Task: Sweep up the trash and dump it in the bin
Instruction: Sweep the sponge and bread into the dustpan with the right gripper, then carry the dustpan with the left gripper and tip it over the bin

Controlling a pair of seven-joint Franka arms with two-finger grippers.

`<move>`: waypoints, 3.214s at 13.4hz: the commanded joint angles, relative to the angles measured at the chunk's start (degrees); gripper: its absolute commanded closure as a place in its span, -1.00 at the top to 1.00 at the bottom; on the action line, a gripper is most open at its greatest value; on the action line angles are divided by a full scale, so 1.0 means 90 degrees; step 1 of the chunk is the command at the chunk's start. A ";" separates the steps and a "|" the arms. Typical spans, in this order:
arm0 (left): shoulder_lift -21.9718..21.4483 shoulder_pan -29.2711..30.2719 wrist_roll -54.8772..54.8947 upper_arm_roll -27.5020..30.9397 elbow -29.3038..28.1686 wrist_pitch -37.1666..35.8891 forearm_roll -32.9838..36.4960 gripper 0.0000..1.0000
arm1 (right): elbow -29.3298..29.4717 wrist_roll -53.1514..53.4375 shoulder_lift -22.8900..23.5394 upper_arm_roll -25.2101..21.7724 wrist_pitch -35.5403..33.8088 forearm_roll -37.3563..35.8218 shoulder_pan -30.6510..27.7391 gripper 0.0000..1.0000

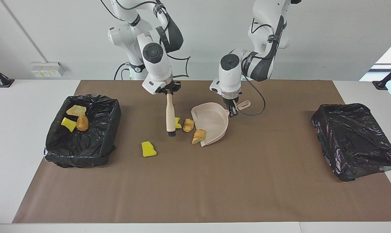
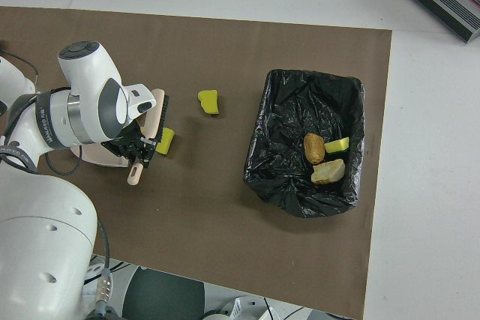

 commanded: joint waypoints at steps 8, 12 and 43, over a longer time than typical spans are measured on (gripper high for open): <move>-0.0071 -0.0039 -0.0158 0.0033 -0.0266 0.0368 0.0090 -1.00 | 0.0402 -0.1192 0.1162 0.0056 0.1248 -0.2545 -0.0885 -1.00; -0.0081 -0.0029 -0.0158 0.0033 -0.0305 0.0359 0.0090 -1.00 | -0.0144 -0.1191 0.1007 0.0105 0.1201 -0.2041 -0.0749 -1.00; -0.1378 0.2369 0.3985 0.0043 -0.0248 -0.0186 -0.0602 -1.00 | 0.0266 0.0663 0.0333 0.0144 -0.0343 0.0803 0.0548 -1.00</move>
